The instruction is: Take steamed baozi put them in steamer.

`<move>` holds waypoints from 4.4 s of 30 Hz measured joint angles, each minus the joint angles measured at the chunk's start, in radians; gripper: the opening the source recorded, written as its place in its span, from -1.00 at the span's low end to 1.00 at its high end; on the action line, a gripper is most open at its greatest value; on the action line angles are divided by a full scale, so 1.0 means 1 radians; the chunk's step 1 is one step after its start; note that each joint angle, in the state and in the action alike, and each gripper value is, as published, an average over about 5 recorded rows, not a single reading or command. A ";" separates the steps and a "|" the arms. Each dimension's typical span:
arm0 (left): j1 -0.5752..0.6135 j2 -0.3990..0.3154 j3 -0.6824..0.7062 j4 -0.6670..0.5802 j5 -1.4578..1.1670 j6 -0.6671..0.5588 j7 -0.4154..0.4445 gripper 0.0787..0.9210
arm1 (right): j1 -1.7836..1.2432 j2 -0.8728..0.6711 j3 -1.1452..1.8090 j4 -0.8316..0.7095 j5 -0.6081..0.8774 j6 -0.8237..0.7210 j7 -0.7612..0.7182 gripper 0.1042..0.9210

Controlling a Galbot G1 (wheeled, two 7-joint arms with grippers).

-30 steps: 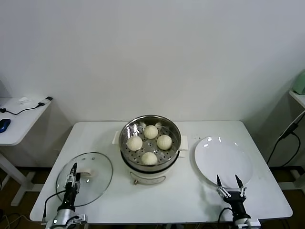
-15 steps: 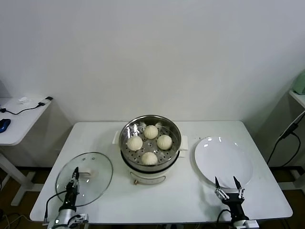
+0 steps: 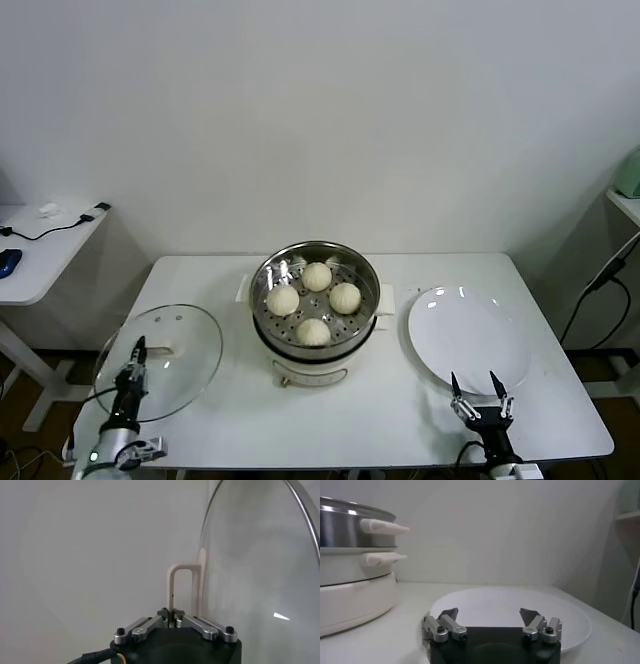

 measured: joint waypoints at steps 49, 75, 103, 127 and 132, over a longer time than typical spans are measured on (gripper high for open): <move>-0.316 -0.152 0.664 -0.401 0.228 0.610 0.551 -0.87 | -0.020 0.031 0.025 0.021 -0.103 -0.009 0.019 0.76; -0.383 -0.307 0.740 -0.222 0.399 0.661 0.567 -0.87 | -0.002 0.017 0.029 -0.026 -0.102 0.017 0.025 0.76; -0.377 -0.317 0.720 -0.152 0.453 0.652 0.521 -0.84 | 0.000 0.022 0.032 -0.027 -0.117 0.050 0.024 0.76; -0.324 -0.224 0.751 -0.322 0.283 0.622 0.502 0.69 | 0.010 0.042 0.029 -0.008 -0.129 0.014 -0.004 0.76; -0.287 -0.184 0.732 -0.408 0.122 0.579 0.466 0.76 | 0.009 0.047 0.026 0.000 -0.128 0.002 -0.004 0.76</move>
